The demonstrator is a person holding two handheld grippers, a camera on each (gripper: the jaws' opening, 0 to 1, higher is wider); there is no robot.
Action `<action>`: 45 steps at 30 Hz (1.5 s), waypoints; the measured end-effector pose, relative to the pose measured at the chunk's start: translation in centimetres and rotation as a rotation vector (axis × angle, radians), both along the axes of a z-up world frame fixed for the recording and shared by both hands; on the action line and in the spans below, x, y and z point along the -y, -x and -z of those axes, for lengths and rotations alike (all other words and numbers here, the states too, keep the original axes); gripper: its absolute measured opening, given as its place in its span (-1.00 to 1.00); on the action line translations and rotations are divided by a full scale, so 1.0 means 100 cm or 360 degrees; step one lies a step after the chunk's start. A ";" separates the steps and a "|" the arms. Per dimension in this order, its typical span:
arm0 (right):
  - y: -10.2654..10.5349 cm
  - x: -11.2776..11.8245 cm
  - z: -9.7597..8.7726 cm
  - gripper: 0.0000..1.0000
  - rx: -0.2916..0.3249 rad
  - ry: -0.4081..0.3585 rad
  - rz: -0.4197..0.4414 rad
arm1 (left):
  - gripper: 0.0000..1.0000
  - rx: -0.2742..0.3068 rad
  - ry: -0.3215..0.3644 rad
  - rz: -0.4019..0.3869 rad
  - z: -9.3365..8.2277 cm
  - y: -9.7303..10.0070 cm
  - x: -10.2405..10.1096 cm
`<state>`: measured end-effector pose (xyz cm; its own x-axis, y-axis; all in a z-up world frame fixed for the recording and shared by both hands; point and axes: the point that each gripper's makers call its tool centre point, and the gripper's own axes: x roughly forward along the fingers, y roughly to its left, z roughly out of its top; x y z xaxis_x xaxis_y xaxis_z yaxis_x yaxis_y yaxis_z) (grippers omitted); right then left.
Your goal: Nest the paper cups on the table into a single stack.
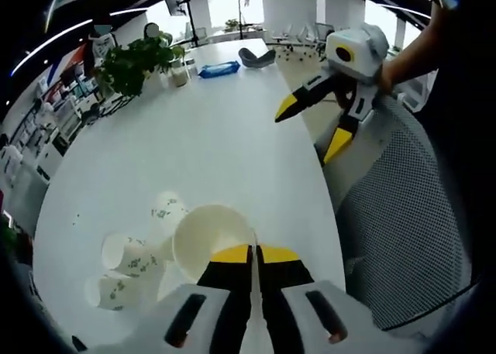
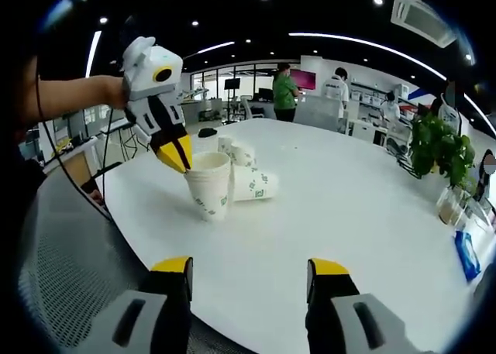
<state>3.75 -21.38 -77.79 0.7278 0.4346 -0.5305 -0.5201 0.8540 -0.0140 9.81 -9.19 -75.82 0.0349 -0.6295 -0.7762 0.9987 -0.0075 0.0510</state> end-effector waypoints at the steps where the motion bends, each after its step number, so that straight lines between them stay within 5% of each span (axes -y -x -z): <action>1: 0.000 0.000 0.000 0.16 -0.0001 0.0000 0.0002 | -1.00 -0.0005 0.0003 0.0000 0.000 0.001 0.000; 11: -0.001 0.001 -0.001 0.18 0.0008 -0.0002 0.0005 | -0.79 0.0038 0.0146 -0.0063 -0.017 0.000 0.004; 25: -0.010 0.005 -0.009 0.33 0.0026 -0.0053 0.0005 | -0.20 0.0087 0.0515 -0.0446 -0.054 -0.011 -0.023; 30: -0.014 -0.001 -0.012 0.42 0.0046 0.0038 -0.0127 | -0.01 0.0068 0.0614 -0.0586 -0.061 -0.010 -0.037; 41: -0.048 -0.005 -0.042 0.49 0.0173 0.0198 -0.0364 | 0.51 0.0231 0.0752 -0.0857 -0.068 -0.003 -0.076; 45: -0.064 -0.005 -0.055 0.49 0.0212 0.0245 -0.0421 | 0.55 0.0239 0.0786 -0.0945 -0.068 0.001 -0.086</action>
